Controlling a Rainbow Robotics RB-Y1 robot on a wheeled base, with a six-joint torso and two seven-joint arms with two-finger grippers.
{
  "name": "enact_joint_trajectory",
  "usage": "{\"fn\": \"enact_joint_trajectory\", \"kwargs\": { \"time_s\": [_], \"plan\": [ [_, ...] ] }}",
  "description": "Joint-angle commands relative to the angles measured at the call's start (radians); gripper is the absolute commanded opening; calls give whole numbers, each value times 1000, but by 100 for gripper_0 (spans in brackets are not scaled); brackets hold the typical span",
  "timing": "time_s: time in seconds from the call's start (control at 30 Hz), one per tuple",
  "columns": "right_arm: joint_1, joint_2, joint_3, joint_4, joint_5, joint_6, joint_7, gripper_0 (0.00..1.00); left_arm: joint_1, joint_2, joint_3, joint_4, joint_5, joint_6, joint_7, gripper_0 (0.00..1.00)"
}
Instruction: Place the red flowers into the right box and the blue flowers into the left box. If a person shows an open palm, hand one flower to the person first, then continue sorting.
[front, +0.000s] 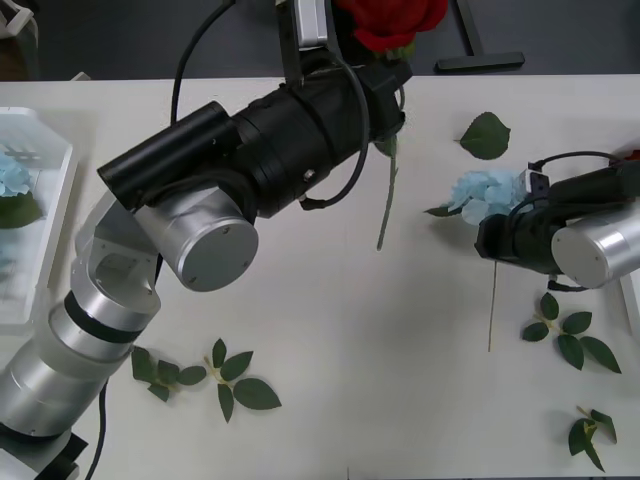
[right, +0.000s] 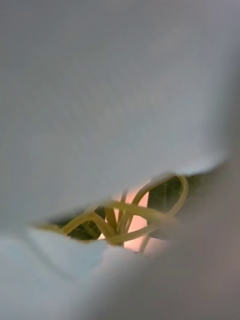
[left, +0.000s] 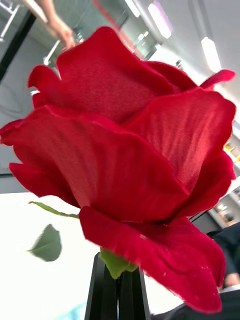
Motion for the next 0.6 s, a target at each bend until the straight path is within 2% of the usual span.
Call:
{"fn": "enact_joint_trajectory", "kwargs": {
  "time_s": [0.03, 0.13, 0.23, 0.5, 0.6],
  "plan": [
    [-39, 15, 73, 0, 84, -33, 1, 30, 38, -79, -34, -32, -13, -72, 30, 0],
    [-38, 15, 81, 11, 107, -36, 10, 49, 45, -108, -35, -32, -13, -84, 32, 0],
    [-38, 12, 87, 11, 109, -34, 25, 60, 50, -125, -35, -27, -14, -88, 33, 0],
    [-42, -49, 78, -12, 33, -34, 185, 84, 59, -120, -35, -24, -25, -112, 30, 0],
    [-42, -101, 61, -49, -59, -34, 274, 88, 59, -117, -35, -24, -30, -121, 30, 0]
  ]
}}
